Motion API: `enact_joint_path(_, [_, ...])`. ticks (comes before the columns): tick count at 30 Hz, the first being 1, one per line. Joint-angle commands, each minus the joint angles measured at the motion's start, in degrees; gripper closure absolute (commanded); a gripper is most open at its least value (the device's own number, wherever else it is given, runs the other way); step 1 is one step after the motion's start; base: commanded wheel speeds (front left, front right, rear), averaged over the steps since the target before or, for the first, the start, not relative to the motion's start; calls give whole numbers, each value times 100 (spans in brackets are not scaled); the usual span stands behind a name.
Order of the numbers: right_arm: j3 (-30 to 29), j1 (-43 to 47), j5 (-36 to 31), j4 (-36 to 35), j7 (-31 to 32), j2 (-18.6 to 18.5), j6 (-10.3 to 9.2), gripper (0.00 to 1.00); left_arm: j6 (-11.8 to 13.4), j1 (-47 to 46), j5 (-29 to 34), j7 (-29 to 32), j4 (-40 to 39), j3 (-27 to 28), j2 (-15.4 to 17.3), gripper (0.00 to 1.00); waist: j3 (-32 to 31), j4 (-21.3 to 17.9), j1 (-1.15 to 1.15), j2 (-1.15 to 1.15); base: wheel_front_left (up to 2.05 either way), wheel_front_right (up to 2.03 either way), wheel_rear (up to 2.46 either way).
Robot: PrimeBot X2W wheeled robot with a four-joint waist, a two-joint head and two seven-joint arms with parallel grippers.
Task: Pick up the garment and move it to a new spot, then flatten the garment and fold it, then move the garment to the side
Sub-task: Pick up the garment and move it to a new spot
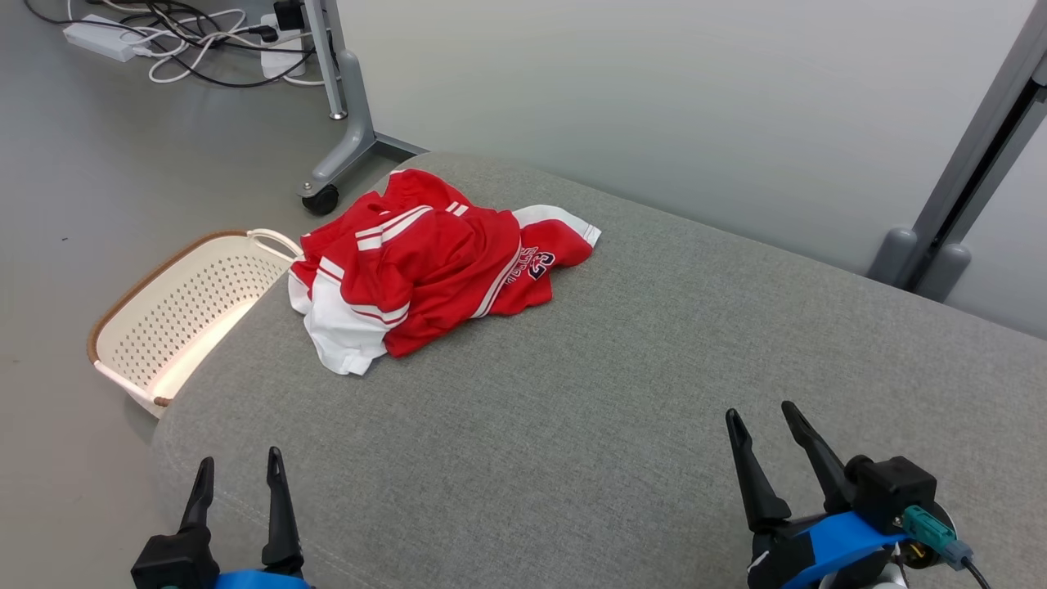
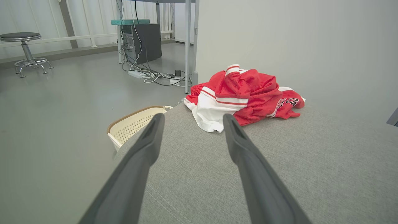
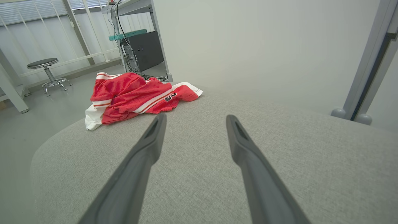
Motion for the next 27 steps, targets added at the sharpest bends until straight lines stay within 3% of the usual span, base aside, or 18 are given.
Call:
enact_joint_path(1, [27, -90, -47, 36, 0, -31, 3, 0, 43, 67, -32, -41, -44, 22, 20, 0, 14, 8, -1, 0, 0, 0, 0])
enact_joint_path(7, [59, -176, -38, 124, -41, -31, 3, 0, 55, 80, -102, 2, -162, 66, 52, 0, 29, 14, -1, 0, 0, 0, 0])
enact_joint_path(12, [11, -100, -7, 146, -80, -31, 3, 0, -142, -190, -418, 340, -474, 167, 120, 0, 28, 15, -1, 0, 0, 0, 0])
enact_joint_path(20, [-190, 91, 19, 48, -115, -31, 3, 0, -331, -1271, -1028, 1781, -1368, 471, 606, 0, 93, 37, -1, 0, 0, 0, 0])
enact_joint_path(22, [-262, 112, 0, -15, -118, -32, 3, 0, -415, -1660, -1239, 2248, -1243, 501, 732, 0, 178, 19, -1, 0, 0, 0, 0])
enact_joint_path(27, [-236, -62, -132, -283, 6, -30, 3, 0, -429, -2421, -1750, 3054, -642, 852, 1023, 0, 647, -465, -1, 0, 0, 0, 0])
